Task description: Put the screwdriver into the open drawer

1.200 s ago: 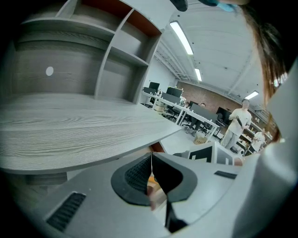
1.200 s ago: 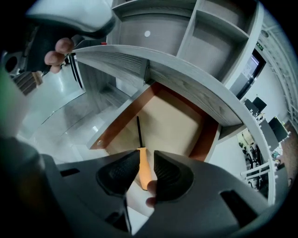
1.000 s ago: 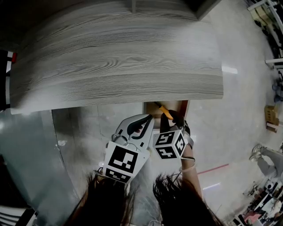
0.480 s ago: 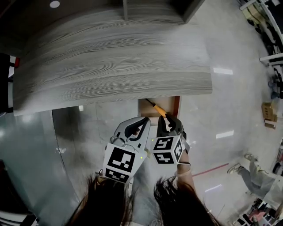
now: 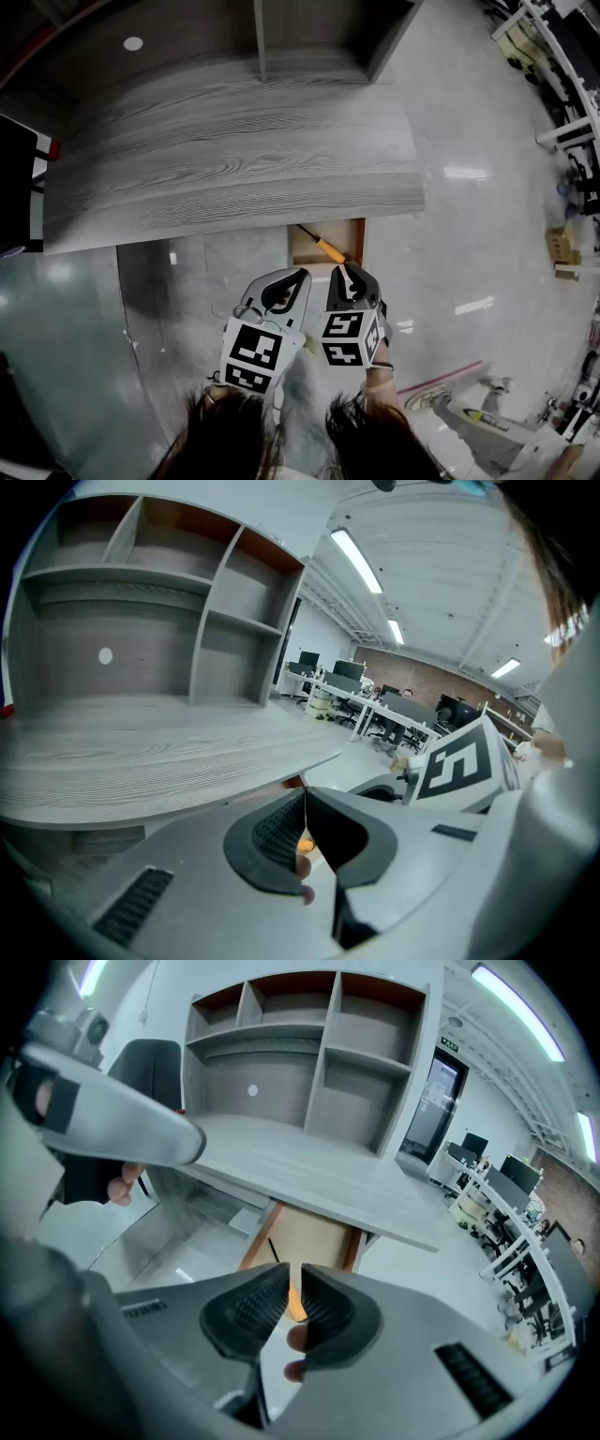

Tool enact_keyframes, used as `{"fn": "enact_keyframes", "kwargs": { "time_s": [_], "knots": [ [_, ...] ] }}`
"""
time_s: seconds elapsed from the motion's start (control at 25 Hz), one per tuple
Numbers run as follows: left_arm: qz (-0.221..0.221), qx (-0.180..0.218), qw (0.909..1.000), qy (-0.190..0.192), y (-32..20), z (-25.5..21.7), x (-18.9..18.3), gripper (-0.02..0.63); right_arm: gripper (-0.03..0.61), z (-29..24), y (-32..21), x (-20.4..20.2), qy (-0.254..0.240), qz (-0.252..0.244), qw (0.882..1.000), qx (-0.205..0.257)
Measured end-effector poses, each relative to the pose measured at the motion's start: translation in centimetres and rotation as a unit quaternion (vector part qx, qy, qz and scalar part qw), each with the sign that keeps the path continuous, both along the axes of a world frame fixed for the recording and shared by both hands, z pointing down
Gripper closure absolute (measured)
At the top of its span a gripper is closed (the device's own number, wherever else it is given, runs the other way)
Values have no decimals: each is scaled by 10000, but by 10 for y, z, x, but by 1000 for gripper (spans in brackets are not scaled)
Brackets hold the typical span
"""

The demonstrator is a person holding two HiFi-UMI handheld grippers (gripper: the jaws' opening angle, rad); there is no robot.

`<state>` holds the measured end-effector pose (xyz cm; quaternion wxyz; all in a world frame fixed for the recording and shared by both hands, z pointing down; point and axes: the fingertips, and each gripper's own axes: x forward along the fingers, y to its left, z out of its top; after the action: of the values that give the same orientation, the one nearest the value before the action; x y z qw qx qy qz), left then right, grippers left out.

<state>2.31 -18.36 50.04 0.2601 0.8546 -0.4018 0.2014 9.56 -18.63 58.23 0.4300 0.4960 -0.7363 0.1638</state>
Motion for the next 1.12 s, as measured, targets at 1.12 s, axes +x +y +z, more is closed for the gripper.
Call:
{"fn": "enact_keyframes", "kwargs": {
  "time_s": [1.12],
  "knots": [
    [-172,576,9981,-95,40,-111,16,594,540,-164,43,14,-479,341,9924,1083]
  ]
}}
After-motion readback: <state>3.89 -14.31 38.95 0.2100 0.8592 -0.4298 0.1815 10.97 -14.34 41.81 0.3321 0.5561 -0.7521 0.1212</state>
